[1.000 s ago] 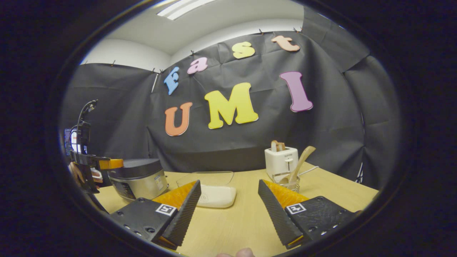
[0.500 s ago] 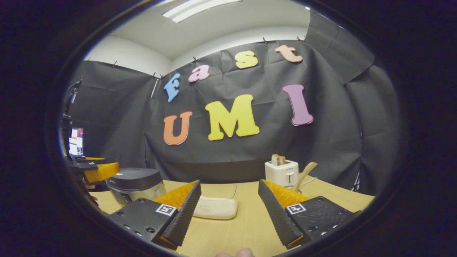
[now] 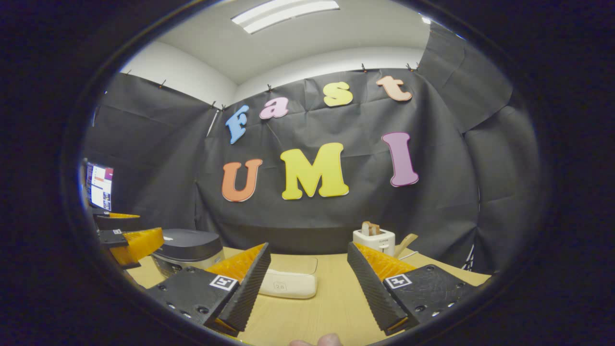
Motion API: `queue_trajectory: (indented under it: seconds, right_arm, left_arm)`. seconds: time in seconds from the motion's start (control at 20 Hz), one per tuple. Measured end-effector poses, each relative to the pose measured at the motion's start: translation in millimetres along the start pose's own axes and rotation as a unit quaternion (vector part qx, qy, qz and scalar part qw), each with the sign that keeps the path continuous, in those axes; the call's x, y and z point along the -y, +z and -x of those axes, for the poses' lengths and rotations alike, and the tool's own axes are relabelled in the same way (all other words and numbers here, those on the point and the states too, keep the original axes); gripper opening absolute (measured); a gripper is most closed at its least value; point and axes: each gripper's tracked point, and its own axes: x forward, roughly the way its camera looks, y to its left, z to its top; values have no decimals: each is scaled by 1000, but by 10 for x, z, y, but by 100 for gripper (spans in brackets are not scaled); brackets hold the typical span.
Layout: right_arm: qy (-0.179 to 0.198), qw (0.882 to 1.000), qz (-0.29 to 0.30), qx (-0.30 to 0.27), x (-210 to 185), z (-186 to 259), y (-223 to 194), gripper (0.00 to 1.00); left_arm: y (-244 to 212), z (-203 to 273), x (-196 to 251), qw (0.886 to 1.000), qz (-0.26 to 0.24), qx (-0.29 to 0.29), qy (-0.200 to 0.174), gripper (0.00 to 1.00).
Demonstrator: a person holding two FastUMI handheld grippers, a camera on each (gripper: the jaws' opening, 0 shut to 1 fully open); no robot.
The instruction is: Close the left gripper, press the button to open the rice cooker; take a wooden spoon from the chopstick holder with the right hand, scoop a spoonful of rice and pour it into the rice cooker, then put the wooden spoon back into the chopstick holder.
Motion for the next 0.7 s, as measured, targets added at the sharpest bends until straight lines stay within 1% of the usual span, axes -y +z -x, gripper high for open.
queue_trajectory:
  seconds: [0.05, 0.1, 0.15, 0.2, 0.25, 0.4, 0.45, 0.55, 0.7]
  right_arm:
    - [-1, 1000, 2, 1, -32, 24, 20, 95]
    - [-4, 1000, 4, 5, -50, 61, 49, 91]
    - [-9, 1000, 4, 9, -69, 102, 85, 95]
    - [-12, 1000, 4, 14, -94, 142, 120, 91]
    - [-16, 1000, 5, 16, -109, 166, 154, 95]
    - [-21, 1000, 14, 13, -185, 193, 237, 95]
    - [-21, 1000, 17, 15, -218, 213, 268, 95]
    - [-20, 999, 27, 20, -281, 240, 303, 95]
    - [-14, 999, 30, 13, -357, 208, 268, 95]
  left_arm:
    - [28, 31, -3, 1000, -4, 2, -4, 99]
    - [69, 61, -40, 1000, -6, 10, -2, 99]
    - [97, 68, -58, 1000, -6, 12, -3, 95]
    - [107, 74, -19, 1000, -3, 11, -10, 99]
    - [138, 83, -10, 1000, 4, 13, -15, 99]
    - [140, 113, -47, 999, 31, 13, -29, 99]
    - [147, 118, -101, 999, 37, 13, -27, 99]
    - [131, 79, -233, 999, 41, 7, -12, 99]
    - [74, 64, -289, 1000, 31, 1, 1, 99]
